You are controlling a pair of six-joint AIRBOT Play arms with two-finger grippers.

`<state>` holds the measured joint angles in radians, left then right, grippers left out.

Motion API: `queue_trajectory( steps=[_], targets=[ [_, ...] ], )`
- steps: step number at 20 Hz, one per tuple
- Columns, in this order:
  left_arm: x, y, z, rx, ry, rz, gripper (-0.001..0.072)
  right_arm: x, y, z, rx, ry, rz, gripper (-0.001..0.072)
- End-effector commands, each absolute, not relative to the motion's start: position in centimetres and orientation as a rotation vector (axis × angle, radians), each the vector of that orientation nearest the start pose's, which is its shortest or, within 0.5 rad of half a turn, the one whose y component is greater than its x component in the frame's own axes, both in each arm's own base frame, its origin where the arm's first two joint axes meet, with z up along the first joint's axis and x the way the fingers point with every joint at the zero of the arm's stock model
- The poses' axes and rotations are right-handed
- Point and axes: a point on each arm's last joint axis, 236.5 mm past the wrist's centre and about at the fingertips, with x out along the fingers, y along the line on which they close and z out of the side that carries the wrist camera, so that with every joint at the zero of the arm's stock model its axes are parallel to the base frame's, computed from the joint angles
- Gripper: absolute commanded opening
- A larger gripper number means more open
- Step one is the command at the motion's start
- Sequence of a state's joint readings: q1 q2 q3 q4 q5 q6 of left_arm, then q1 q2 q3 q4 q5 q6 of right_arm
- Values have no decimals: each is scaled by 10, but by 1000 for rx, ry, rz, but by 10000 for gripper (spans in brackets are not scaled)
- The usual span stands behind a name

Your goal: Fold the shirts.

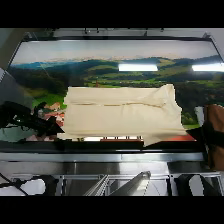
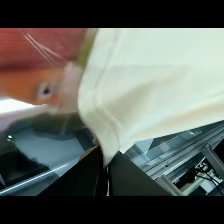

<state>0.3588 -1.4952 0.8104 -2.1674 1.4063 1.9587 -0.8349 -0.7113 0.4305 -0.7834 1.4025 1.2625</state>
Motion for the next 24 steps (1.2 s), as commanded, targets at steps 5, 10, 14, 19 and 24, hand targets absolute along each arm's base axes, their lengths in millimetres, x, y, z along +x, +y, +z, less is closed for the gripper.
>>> queue_trajectory(
  steps=[5,10,14,19,24],
  targets=[
    [291,-53,-58,-677,1712,-506,21,276,-3,25,1139,840,152,30],
    [352,-47,-31,-695,1678,-546,21,336,-12,8,1179,765,239,30],
    [405,-44,-44,-686,1658,-510,22,403,-12,-23,1120,767,222,31],
    [442,-51,-77,-666,1690,-525,20,468,6,-41,1031,811,300,30],
    [460,-57,-100,-623,1716,-553,16,482,0,-80,946,867,221,30]
  ],
)
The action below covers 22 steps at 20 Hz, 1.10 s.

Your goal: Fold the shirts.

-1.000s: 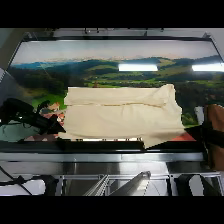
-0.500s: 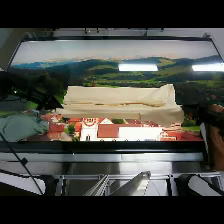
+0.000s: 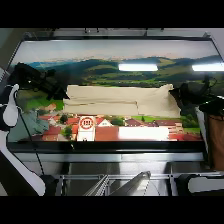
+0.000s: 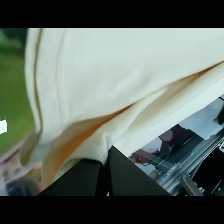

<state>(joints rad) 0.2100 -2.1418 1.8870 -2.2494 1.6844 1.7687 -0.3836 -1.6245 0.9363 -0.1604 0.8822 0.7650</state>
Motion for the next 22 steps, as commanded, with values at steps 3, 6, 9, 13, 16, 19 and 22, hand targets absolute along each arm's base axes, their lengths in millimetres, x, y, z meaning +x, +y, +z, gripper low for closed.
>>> queue_trajectory(
  steps=[3,6,9,13,16,19,22],
  targets=[
    [462,-51,-95,-594,1715,-548,106,465,3,-92,893,954,233,60],
    [470,-46,-68,-623,1665,-537,720,455,7,-69,867,985,354,423],
    [481,-29,-30,-644,1553,-521,706,440,-34,-53,837,1065,309,579],
    [487,-28,0,-648,1485,-477,309,404,-77,-80,824,1229,159,695],
    [491,-62,-10,-625,1468,-489,21,397,-55,-104,865,1316,202,696],
    [479,-118,-35,-574,1543,-553,20,404,-12,-115,865,1355,298,695],
    [472,-182,-58,-492,1565,-610,19,416,40,-115,838,1352,399,694]
  ],
)
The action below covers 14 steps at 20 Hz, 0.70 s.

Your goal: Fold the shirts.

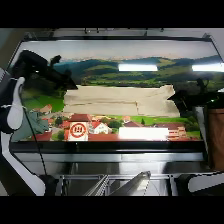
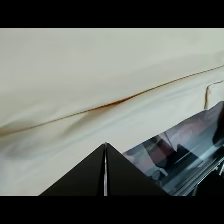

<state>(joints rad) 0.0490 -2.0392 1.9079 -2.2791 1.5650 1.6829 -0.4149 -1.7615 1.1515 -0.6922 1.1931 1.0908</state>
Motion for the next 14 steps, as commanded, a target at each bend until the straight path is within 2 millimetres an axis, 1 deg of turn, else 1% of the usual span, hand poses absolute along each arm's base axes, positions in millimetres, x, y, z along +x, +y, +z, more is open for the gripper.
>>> queue_trajectory(
  steps=[1,2,3,4,5,7,8,9,10,13,14],
  targets=[
    [472,-205,-64,-463,1552,-627,19,421,53,-117,819,1346,411,674],
    [472,-227,-72,-437,1538,-641,18,425,64,-118,801,1338,416,554],
    [470,-249,-81,-416,1528,-655,18,429,72,-119,784,1330,416,388],
    [465,-269,-92,-394,1530,-671,18,431,79,-118,784,1323,424,160],
    [457,-287,-101,-373,1542,-688,18,433,82,-116,784,1319,429,30],
    [438,-315,-121,-335,1579,-717,16,435,80,-109,787,1312,440,29],
    [431,-324,-129,-322,1595,-714,15,435,76,-104,794,1310,447,29],
    [426,-327,-140,-297,1613,-686,14,434,70,-99,804,1305,450,29],
    [422,-328,-146,-276,1630,-655,15,433,64,-93,816,1300,453,29],
    [420,-345,-133,-227,1610,-673,16,426,42,-75,848,1283,469,28],
    [418,-355,-126,-214,1597,-692,16,423,35,-67,854,1274,478,29]
  ],
)
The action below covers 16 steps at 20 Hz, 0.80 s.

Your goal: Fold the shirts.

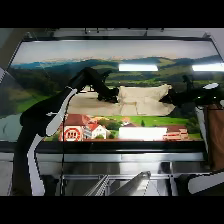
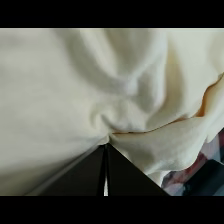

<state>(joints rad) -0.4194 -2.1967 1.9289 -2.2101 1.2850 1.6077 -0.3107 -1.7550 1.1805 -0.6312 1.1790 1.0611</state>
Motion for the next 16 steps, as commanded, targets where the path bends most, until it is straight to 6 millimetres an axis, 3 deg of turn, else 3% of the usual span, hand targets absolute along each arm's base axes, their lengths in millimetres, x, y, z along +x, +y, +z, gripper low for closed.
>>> queue_trajectory(
  steps=[1,5,8,10,11,14,16],
  targets=[
    [416,-367,-119,-198,1579,-717,16,421,26,-59,865,1261,477,28],
    [389,-394,-111,-144,1601,-777,17,420,-6,-7,850,1185,510,28],
    [377,-415,-99,-186,1597,-834,18,429,0,39,805,1129,548,28],
    [384,-427,-60,-255,1516,-923,18,433,30,63,753,1115,606,28],
    [392,-422,-38,-266,1472,-944,18,433,53,71,723,1127,644,28],
    [411,-370,34,-247,1380,-961,18,423,140,76,641,1195,766,28],
    [420,-328,76,-245,1324,-951,17,418,210,66,552,1210,794,28]
  ],
)
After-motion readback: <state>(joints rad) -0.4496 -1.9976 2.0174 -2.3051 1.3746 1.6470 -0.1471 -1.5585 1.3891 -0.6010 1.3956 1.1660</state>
